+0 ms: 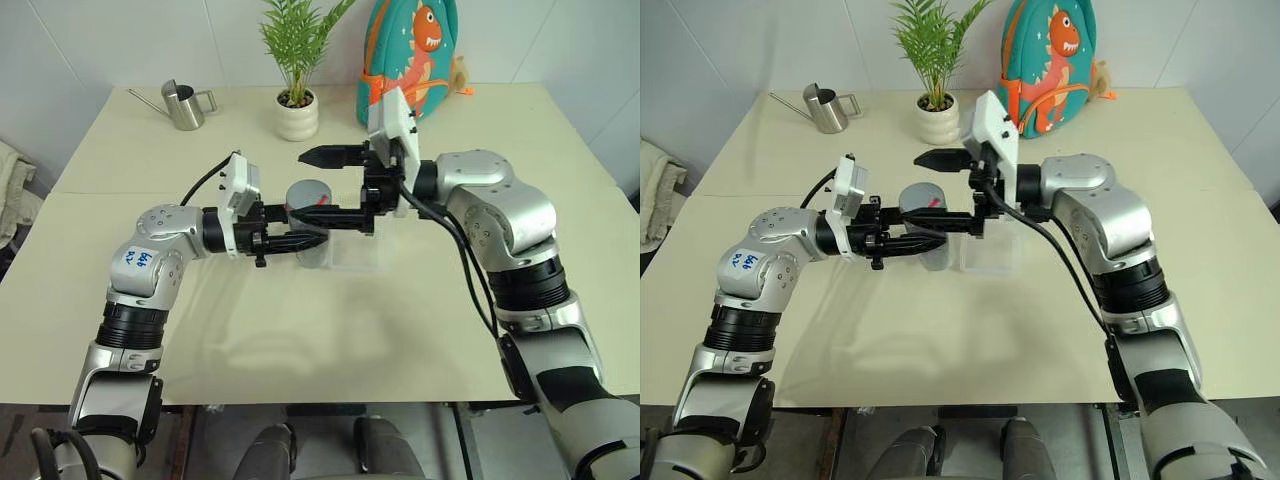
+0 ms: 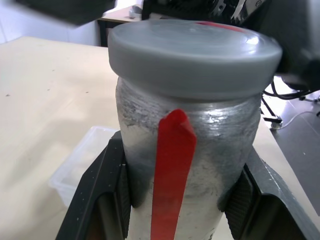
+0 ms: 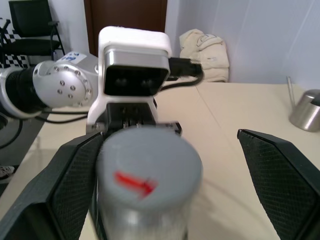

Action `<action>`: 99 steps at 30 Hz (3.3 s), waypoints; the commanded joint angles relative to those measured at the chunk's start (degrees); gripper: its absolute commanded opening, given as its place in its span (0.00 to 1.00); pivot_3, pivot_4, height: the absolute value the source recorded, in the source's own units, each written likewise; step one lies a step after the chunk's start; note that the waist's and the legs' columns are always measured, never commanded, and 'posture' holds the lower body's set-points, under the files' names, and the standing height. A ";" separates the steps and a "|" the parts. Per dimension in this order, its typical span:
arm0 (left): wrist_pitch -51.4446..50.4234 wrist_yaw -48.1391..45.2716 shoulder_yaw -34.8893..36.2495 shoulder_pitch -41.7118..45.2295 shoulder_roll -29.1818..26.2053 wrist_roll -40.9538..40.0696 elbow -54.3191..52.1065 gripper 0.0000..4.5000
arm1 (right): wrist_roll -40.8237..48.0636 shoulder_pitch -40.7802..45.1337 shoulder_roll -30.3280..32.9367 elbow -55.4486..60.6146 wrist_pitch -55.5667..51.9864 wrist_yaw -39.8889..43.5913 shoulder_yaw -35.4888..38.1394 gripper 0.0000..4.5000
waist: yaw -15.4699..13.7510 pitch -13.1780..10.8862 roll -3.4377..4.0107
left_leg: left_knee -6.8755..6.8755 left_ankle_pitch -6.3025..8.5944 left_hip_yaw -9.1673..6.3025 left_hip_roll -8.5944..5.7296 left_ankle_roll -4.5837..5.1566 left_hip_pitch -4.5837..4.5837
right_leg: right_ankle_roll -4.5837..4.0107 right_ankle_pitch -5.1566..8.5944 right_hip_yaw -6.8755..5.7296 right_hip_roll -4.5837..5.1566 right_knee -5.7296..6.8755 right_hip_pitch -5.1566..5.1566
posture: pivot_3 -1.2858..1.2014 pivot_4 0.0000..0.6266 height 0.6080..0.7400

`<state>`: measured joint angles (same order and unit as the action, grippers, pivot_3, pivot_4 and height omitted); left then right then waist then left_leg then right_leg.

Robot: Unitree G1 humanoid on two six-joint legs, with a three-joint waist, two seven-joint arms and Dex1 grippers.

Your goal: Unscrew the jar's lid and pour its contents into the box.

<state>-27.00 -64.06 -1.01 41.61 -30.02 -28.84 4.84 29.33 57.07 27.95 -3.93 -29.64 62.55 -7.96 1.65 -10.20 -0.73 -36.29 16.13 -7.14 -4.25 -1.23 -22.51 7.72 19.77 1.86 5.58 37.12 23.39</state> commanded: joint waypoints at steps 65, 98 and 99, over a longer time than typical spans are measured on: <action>4.19 -0.99 1.03 0.45 0.34 1.29 -0.08 0.43 | 6.40 0.82 1.73 7.04 -11.48 -3.82 7.51 1.00 | -0.01 0.02 -0.04 | -0.79 0.01 0.09 0.03 0.07 -0.41 | 0.08 -0.19 0.05 0.02 0.29 0.22 | 0.52 0.24 1.00; 2.75 -1.07 0.59 -1.40 0.35 1.15 -1.93 0.43 | 18.82 0.96 -10.39 9.04 -21.94 -11.28 11.65 0.60 | 0.13 0.02 -0.04 | -0.79 0.02 -0.04 0.00 0.09 -0.52 | 0.10 -0.23 -0.03 0.04 0.30 0.27 | 0.52 0.24 1.00; 2.70 -1.05 0.61 -1.41 0.31 1.13 -1.96 0.43 | 19.77 0.88 -10.71 9.19 -22.58 -12.08 12.34 0.60 | 0.08 0.02 -0.04 | -0.78 0.02 -0.05 0.00 0.08 -0.52 | 0.10 -0.23 -0.04 0.04 0.30 0.27 | 0.52 0.24 1.00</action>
<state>-24.44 -65.08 -1.00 39.95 -29.34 -27.18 4.49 45.12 57.05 18.05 2.96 -50.34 52.10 1.64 1.74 -10.18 -0.77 -37.08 16.14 -7.22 -4.23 -1.15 -23.03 7.81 19.54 1.81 5.64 37.42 23.66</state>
